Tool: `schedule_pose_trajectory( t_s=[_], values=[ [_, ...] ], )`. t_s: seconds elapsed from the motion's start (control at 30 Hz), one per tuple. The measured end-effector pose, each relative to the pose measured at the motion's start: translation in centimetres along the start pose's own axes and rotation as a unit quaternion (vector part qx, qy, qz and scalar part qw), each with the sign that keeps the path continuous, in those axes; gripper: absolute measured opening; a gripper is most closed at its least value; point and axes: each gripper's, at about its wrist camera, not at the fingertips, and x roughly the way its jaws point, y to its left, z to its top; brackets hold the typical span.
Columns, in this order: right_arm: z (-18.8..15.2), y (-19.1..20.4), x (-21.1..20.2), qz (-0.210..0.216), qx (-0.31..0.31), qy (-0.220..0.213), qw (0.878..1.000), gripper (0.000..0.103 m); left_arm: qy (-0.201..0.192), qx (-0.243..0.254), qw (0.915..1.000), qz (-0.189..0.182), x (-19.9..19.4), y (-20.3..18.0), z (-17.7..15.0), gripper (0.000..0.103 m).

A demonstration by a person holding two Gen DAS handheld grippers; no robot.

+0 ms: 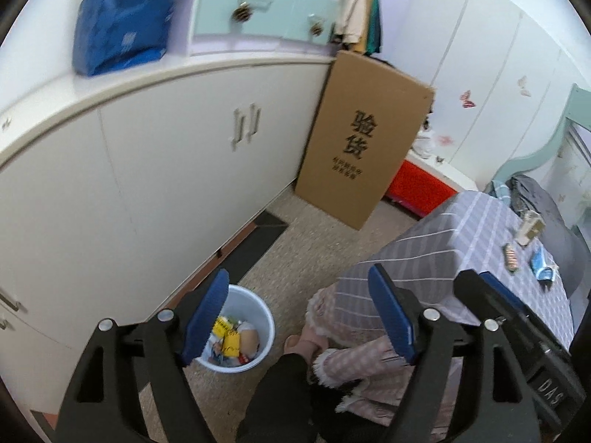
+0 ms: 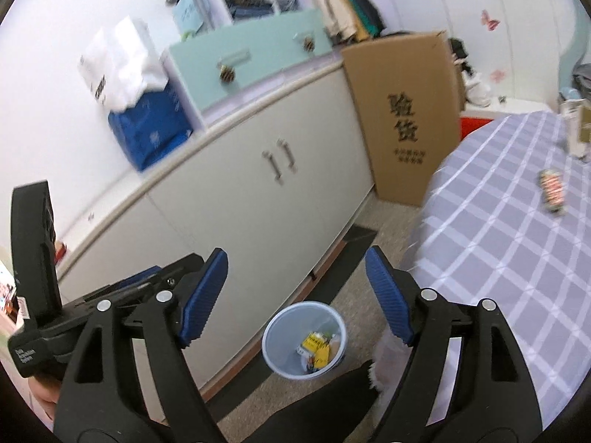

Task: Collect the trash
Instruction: 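Move both tools back to the table toward the red-and-white snack and blue box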

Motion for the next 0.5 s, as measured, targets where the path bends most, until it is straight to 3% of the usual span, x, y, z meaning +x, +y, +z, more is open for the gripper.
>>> schedule_pose_trajectory(
  t_s=[0.3, 0.5],
  values=[
    [1.7, -9.9, -7.4, -0.064, 0.051, -0.053, 0.995, 0.082, 0.018, 0.054, 0.9973, -0.046, -0.1, -9.8, -0.2, 0.08],
    [1.7, -17.3, -10.6, -0.117, 0.109, -0.075, 0.984, 0.083, 0.031, 0.13, 0.9884, -0.073, 1.3, -18.3, -1.4, 0.082]
  ],
)
